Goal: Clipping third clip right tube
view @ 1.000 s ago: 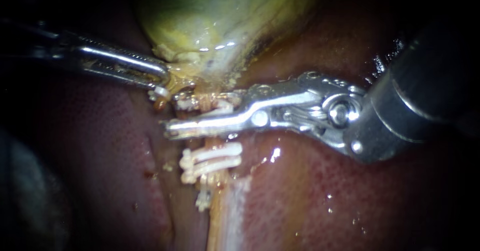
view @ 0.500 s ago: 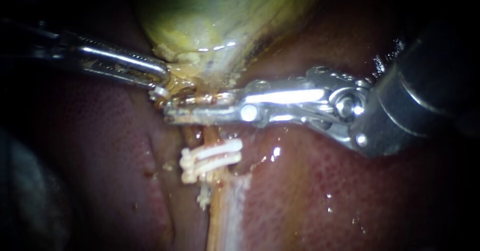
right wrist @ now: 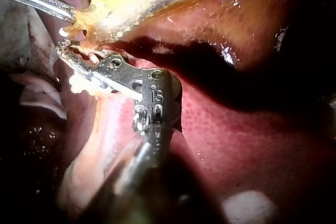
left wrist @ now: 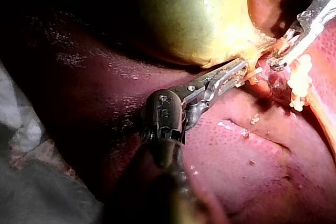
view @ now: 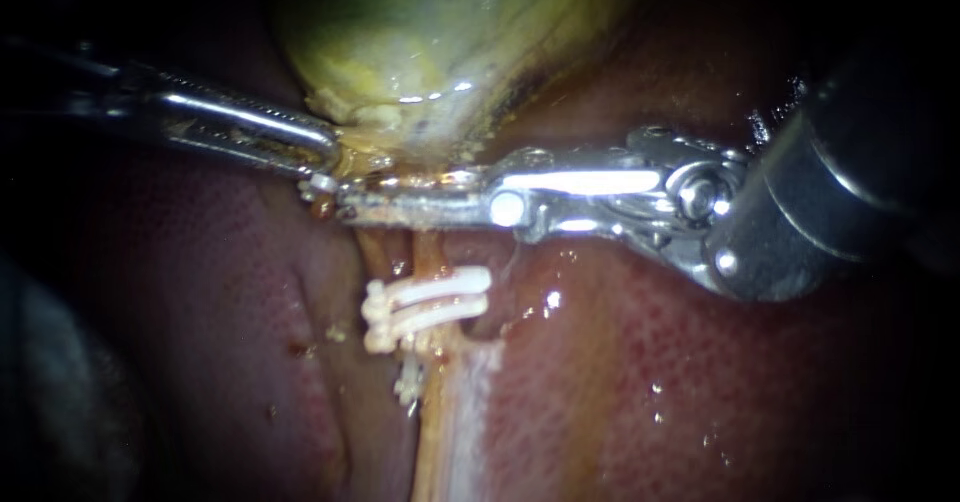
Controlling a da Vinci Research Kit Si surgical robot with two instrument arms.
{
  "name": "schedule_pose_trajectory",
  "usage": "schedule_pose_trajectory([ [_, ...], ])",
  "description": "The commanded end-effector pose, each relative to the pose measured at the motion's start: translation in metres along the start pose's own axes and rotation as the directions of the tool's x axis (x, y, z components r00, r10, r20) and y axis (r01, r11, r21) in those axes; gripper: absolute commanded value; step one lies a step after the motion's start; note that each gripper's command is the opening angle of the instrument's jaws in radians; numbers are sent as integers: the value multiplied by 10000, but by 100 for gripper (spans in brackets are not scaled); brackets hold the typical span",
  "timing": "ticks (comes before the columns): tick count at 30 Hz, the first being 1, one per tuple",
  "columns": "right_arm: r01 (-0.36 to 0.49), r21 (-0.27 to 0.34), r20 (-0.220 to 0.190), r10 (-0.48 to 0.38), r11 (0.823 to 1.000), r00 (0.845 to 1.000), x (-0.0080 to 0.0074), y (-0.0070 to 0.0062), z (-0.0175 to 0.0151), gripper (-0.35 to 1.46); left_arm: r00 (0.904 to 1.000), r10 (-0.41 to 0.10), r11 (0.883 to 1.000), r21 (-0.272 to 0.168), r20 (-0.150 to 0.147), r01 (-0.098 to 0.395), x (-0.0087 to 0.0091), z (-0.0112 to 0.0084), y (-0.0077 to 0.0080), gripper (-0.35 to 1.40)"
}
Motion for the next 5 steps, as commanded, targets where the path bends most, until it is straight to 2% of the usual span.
schedule_pose_trajectory([
  [1, 0, -1, 3, 0, 10000, 10000, -1, 1, 0, -35, 10000, -1, 10000, -9, 2, 1, 0, 0, 0, -35],
  [5, 8, -6, 1, -8, 10000, 10000, -1, 3, 0, -35, 10000, -2, 10000, -8, 1, 2, 0, 0, 0, -35],
])
